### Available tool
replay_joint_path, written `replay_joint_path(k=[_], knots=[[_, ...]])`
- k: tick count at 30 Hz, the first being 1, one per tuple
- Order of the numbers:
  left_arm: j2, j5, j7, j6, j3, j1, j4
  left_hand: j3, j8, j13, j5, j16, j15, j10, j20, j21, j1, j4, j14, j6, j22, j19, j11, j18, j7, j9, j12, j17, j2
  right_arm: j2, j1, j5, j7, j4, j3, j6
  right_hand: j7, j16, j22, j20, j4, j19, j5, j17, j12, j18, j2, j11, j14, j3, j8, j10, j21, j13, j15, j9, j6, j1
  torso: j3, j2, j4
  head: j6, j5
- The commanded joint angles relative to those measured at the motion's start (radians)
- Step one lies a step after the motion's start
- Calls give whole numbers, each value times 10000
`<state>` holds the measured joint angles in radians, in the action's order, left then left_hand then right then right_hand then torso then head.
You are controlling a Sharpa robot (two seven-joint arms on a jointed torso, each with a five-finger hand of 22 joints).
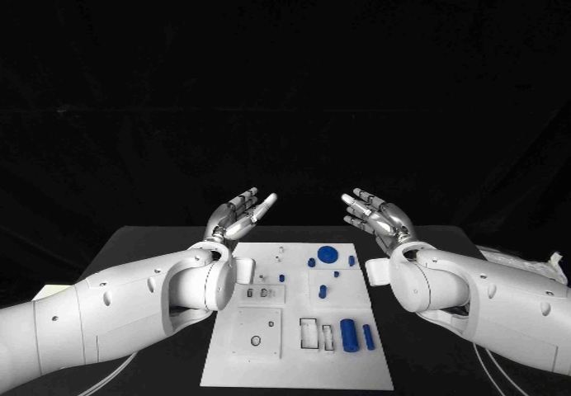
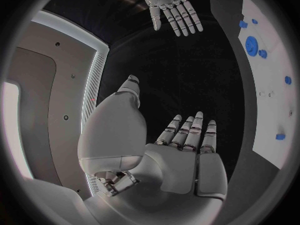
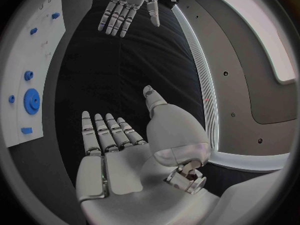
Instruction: Assemble the parts on the task board
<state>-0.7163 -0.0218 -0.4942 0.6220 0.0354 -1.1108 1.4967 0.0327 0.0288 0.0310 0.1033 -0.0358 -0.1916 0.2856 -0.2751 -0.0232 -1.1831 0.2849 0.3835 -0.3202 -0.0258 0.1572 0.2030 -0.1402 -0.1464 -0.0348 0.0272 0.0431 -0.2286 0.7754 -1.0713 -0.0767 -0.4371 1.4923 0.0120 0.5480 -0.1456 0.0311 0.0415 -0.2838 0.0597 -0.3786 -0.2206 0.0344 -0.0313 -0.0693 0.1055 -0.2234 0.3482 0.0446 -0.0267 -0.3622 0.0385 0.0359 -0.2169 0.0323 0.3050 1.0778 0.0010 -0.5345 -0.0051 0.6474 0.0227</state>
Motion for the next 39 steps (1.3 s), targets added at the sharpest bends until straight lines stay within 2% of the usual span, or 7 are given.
replay_joint_path(k=[1,5,9,12,20,34,39], knots=[[21,-63,-17,-737,-2,-19,-13,82,92,37,57,-99,-86,222,-153,-67,-493,161,317,-270,-34,101,111,-207,-913,-33,69,40,-5,-23,-40,-970,615,-140,25,-1995,-1349,95,69,-79,388,-640,-186,59,-123,-369,89,-246,805,70,-110,-863,109,70,-244,61,614,811,1,2,-1,1,0],[21,-63,-17,-737,-2,-19,-13,263,145,68,12,-196,-158,527,-174,-157,-540,153,811,-571,-88,371,202,-172,-1002,-68,114,103,182,-32,-69,-1178,768,-244,42,-2483,-1382,214,156,-81,753,-1435,-190,133,-207,-507,45,-303,1821,146,-178,-1735,246,127,-230,113,1268,1209,1,2,-1,1,0],[21,-63,-17,-737,-2,-19,-13,661,381,186,-82,-748,-387,2039,-171,-731,-645,123,3195,-1875,-384,1985,541,34,-1206,-192,335,367,674,-36,-83,-1276,840,-293,50,-2713,-1153,763,387,-56,1389,-3594,-138,337,-586,-917,-29,-15,5025,331,-484,-4587,796,305,168,292,3450,1943,1,2,-1,1,0],[-324,-222,-163,-1188,-4,-13,-87,963,769,376,-162,-1232,-92,4483,-144,-1869,-766,63,4563,-3705,-920,5024,307,-212,-1250,-370,786,513,1175,37,-146,-3087,293,-848,55,-1676,-927,965,446,5,1720,-4359,-66,324,-752,-1160,-41,257,6041,488,-640,-5638,1113,293,474,362,4971,2219,-15,-1,-47,93,-241],[-787,-186,-74,-1522,-26,-64,213,1076,1258,460,-232,-1921,701,7231,397,-2858,-1198,-321,7082,-6377,-1167,7556,-354,-456,-730,-489,1346,971,1648,66,-256,-4995,510,-1051,93,-1495,-565,877,444,534,2286,-5771,-142,285,-625,-1168,-135,688,7671,1131,-593,-7138,1608,269,1000,358,6650,2080,-44,-223,-31,-26,-302],[-2192,-153,181,-2054,-131,-237,2121,1230,828,547,-235,-2683,1358,8569,1111,-4103,-1484,-958,9135,-6989,-1695,9498,-830,-411,-381,-379,1012,2482,1697,188,-1182,-10107,2124,-1303,184,-2173,-186,1167,1182,1636,2276,-8404,-209,416,-451,-1127,-920,1261,10297,1746,-487,-8745,3448,371,1918,441,7690,2123,-3,-1120,115,-267,-458],[-2555,-168,300,-2259,-150,-339,2771,1251,649,624,-238,-3685,1486,8702,1310,-5211,-1377,-1064,9336,-7092,-2369,9898,-900,-381,-341,-379,823,3592,1677,131,-1473,-12285,2998,-1386,208,-2701,223,4082,2006,2241,2208,-9646,-309,1582,-406,-1169,-920,1665,11731,1826,-450,-9233,4972,455,2342,451,7982,2070,-64,-1506,245,-322,-617]])
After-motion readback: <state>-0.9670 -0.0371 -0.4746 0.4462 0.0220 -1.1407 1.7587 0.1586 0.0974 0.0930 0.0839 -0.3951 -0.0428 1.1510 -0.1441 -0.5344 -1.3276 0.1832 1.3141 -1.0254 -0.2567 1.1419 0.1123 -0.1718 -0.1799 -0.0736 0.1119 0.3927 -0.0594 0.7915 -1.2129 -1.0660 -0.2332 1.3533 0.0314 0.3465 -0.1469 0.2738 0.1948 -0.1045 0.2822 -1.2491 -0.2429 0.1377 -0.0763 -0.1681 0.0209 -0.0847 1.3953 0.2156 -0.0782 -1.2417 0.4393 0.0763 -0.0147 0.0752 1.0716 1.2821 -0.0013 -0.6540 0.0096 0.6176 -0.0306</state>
